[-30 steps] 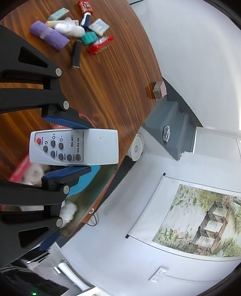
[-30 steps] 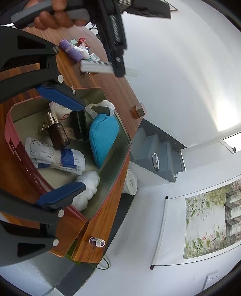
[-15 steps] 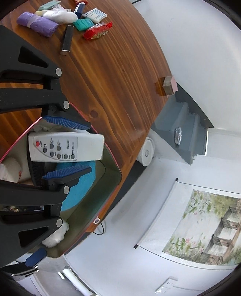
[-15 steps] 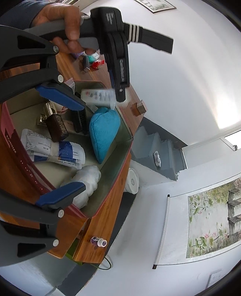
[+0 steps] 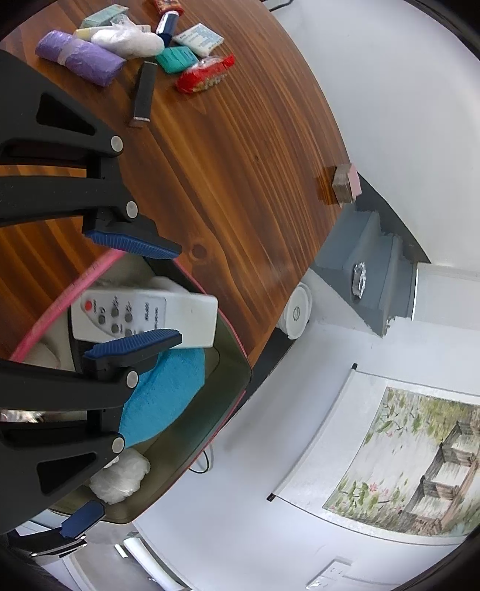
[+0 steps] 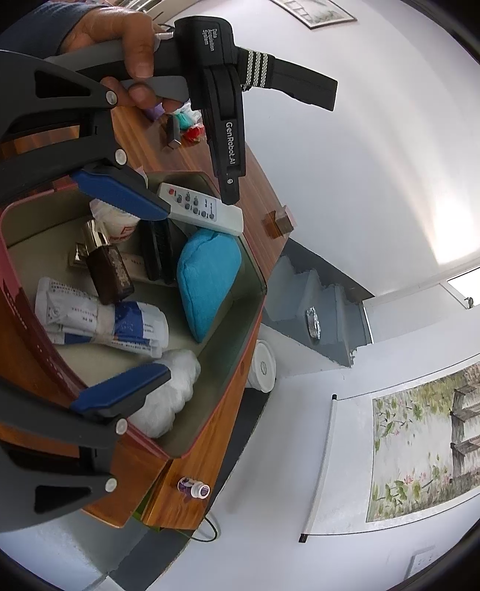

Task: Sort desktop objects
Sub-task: 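Open both tools to drop the remote and serum bottle into the tin box, then grasp the pale blue Estee Lauder box with the left tool while the right tool reaches the purple roll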

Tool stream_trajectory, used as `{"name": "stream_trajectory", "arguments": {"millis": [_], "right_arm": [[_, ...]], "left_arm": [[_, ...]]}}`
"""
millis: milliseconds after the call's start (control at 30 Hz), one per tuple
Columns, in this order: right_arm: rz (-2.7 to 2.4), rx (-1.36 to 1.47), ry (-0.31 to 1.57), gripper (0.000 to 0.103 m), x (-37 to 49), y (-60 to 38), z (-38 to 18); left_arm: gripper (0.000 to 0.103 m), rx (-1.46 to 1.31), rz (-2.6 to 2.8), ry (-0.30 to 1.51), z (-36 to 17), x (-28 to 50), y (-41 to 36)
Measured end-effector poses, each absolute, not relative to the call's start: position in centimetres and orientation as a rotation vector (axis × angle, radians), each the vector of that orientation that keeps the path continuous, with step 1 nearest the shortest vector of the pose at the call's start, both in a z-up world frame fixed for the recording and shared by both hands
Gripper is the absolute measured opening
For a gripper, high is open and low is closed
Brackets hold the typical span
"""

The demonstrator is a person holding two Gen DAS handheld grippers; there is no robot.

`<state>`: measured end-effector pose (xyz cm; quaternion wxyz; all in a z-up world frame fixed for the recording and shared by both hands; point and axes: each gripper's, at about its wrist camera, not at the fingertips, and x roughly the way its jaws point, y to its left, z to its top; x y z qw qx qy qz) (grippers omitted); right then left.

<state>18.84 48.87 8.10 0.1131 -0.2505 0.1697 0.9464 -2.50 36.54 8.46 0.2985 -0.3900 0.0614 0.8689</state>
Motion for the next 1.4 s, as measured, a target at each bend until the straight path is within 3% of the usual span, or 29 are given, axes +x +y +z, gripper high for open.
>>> {"name": "stream_trajectory", "arguments": {"millis": [667,1067,1400], "right_arm": [[2.895,-0.767,0.454,0.083,17.8,43.0,9.3],[2.982,-0.858,0.396,0.083,16.1,38.0,8.6],[3.011,-0.946,0.365,0.083,14.5,35.2,7.5]], "left_arm": [[0.043,-1.158,2.472,0.061,7.0,-4.3,24.3],[0.044,-1.293,2.682,-0.187,5.3,-7.2,11.6],[0.044,-1.419,2.727,-0.36,3.1,-10.2,6.7]]}}
